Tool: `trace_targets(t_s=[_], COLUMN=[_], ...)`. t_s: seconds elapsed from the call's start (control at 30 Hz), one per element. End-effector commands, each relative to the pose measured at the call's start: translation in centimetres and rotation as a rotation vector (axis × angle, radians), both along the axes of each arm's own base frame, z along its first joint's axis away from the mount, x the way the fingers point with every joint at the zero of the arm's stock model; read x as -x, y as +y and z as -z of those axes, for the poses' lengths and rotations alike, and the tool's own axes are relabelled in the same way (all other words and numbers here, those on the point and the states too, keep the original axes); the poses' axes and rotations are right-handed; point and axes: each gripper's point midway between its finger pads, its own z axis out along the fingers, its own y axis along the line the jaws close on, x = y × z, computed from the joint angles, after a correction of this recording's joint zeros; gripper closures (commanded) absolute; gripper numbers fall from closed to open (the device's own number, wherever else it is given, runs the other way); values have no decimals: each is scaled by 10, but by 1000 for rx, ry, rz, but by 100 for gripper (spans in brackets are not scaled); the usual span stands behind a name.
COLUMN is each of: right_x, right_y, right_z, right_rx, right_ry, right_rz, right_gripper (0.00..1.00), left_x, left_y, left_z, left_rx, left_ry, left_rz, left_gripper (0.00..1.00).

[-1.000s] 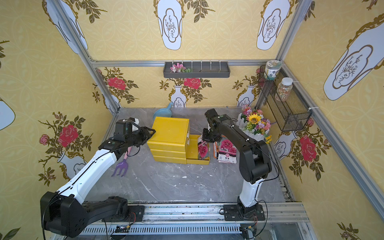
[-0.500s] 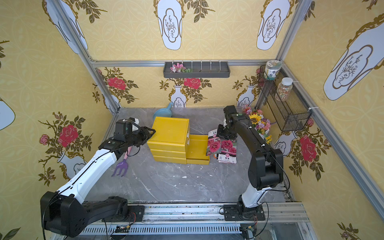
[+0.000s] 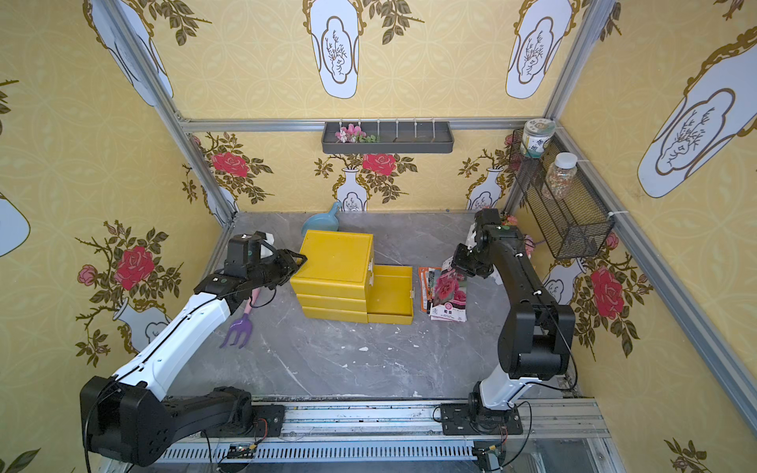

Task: Take the seed bags out of the drawer
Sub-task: Place the seed packet at the center of the board.

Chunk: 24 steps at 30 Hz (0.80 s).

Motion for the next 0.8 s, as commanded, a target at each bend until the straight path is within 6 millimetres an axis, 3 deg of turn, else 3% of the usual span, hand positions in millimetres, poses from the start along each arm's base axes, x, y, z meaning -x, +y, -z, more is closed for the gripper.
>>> trace_targets(t_s=[0.0, 0.13, 0.27, 0.47, 0.63, 0.77], right_x=[6, 12, 21, 24, 21, 16], right_y=[0, -6, -26, -42, -35, -9], right_z=[12, 25, 42, 44, 40, 38], right_rx=[-21, 6, 107, 200, 175, 68], right_ry=[30, 65, 136, 152, 127, 95], right_rz=[-17, -14, 1, 11, 12, -17], right_gripper=[100, 100, 99, 74, 67, 61], left_x=[25, 25, 25, 25, 24, 24], left_y=[11, 11, 10, 10, 10, 10], left_z=[39, 38, 38, 37, 37, 36], left_rx=[-65, -64, -61, -63, -64, -67], left_ry=[177, 174, 175, 173, 174, 171], left_rz=[-17, -19, -16, -15, -14, -15], left_gripper=[54, 54, 54, 54, 54, 54])
